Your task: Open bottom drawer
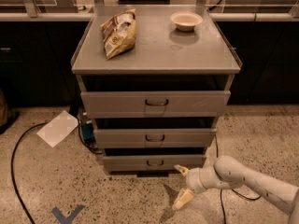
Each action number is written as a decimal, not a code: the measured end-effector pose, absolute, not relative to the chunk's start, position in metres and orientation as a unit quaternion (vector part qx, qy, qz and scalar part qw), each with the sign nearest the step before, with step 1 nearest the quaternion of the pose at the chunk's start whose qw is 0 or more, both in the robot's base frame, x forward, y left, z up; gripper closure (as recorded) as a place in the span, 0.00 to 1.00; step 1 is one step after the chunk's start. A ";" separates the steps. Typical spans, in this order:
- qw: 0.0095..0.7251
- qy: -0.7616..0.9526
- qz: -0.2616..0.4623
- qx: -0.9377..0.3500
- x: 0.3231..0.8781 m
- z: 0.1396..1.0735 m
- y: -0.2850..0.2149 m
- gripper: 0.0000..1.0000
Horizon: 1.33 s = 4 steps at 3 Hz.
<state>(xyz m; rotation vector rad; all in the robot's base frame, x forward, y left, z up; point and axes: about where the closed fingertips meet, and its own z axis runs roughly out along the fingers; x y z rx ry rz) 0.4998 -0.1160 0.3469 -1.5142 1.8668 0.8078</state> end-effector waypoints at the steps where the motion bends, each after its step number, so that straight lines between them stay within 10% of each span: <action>1: 0.298 0.706 0.303 -0.567 0.497 0.343 -0.116 0.00; 4: 0.390 0.718 0.276 -0.506 0.551 0.304 -0.140 0.00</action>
Offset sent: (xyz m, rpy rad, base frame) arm 0.0060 -0.0121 -0.0328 0.0619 0.0114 -0.0810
